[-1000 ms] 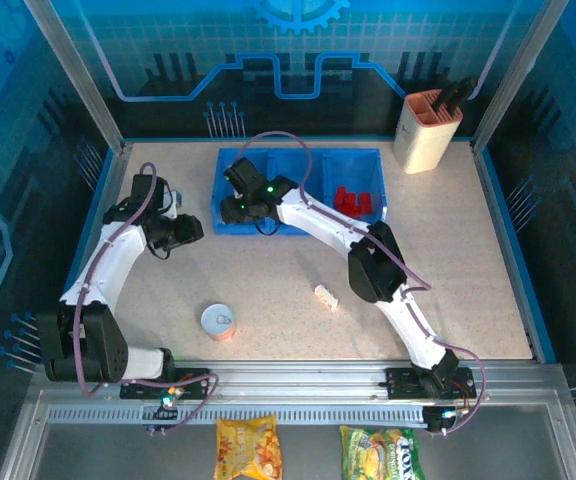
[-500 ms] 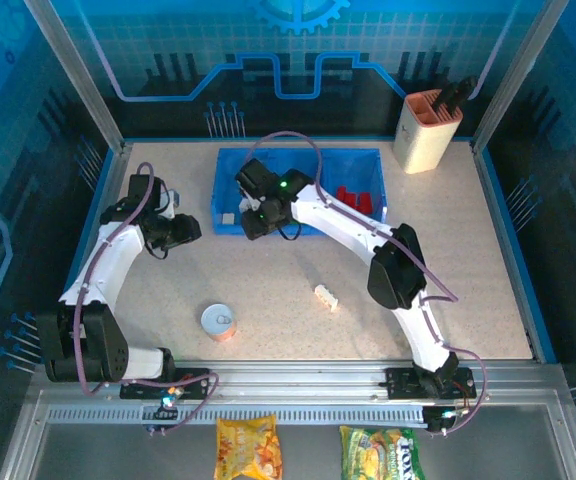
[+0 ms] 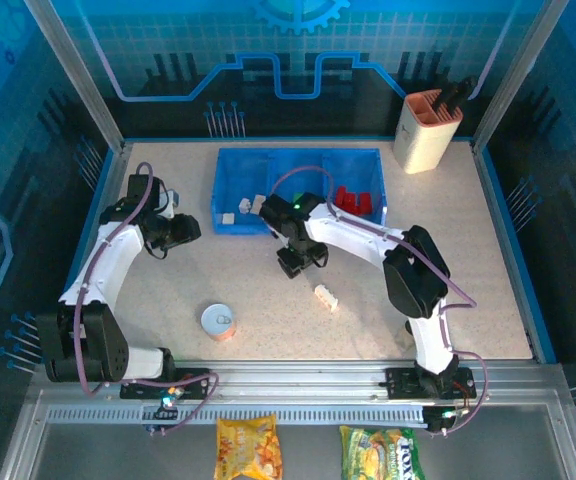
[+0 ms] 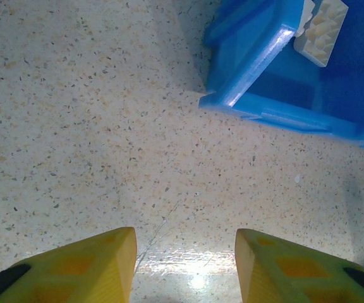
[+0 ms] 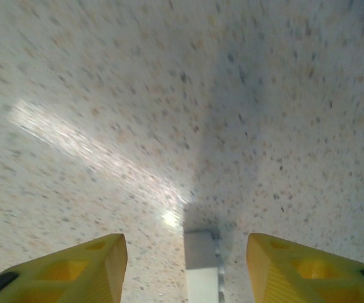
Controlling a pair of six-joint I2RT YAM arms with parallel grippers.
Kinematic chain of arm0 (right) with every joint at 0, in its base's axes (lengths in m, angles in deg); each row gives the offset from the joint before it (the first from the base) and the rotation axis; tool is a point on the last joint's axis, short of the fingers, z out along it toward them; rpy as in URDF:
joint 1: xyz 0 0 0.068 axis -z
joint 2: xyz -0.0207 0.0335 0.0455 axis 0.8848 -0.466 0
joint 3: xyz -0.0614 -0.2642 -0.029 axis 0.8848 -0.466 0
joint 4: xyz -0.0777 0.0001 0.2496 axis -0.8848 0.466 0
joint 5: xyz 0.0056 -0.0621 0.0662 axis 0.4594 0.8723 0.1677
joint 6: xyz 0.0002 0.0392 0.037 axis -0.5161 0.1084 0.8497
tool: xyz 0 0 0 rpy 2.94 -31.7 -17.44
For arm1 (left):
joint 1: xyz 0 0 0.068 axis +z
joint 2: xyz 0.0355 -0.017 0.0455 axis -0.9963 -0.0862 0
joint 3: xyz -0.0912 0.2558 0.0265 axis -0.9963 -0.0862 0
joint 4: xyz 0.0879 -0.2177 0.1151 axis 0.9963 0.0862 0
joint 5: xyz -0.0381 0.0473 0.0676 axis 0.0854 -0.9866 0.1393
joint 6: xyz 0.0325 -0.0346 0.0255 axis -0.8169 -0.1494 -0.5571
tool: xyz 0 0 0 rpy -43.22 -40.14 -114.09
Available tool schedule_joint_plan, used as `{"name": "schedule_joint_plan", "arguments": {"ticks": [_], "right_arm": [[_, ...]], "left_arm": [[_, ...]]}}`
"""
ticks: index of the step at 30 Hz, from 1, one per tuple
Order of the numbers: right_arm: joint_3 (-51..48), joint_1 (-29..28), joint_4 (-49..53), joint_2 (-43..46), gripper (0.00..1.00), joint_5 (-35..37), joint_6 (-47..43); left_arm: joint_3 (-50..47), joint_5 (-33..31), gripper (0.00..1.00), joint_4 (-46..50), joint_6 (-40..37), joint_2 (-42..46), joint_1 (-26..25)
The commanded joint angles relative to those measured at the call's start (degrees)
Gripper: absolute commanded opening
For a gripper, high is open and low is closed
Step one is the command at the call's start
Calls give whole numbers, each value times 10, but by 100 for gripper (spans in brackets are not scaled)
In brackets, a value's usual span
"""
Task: Sort the legos into containers by color
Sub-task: Pick up the lego from the bottom-center of the table.
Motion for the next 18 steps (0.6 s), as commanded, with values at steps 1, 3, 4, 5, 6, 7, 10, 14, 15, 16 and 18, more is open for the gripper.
{"name": "schedule_joint_plan", "arguments": {"ticks": [1,3,4,5,6,7,10,14,15,16,18], "right_arm": [[-42,9,-6,24,54,-12,-2],[-68,9,-16,26,54,-14,1],[-77,10,-17,26,54,-14,3],[-88,10,-18,26,54,-13,4],[-97,11,-19,25,54,-13,5],[-104,10,-20,26,54,-13,6],[-130,11,-27,29,54,-16,11],[-154,11,-27,29,53,-22,17],[-160,11,-27,31,53,-24,17],[-165,11,-27,31,53,-26,18],[-174,12,-26,32,52,-28,19]], "left_arm": [[-8,13,46,-3,-8,9,7],[-9,13,46,-2,-8,9,7],[-8,13,46,-3,-8,10,7],[-8,13,46,-3,-8,10,7],[-9,13,46,-1,-8,10,7],[-8,13,46,-2,-8,10,7],[-8,13,46,-2,-8,10,7],[-8,13,46,-2,-8,10,7],[-8,13,46,-3,-8,10,7],[-8,13,46,-3,-8,10,7],[-8,13,46,-2,-9,9,7]]}}
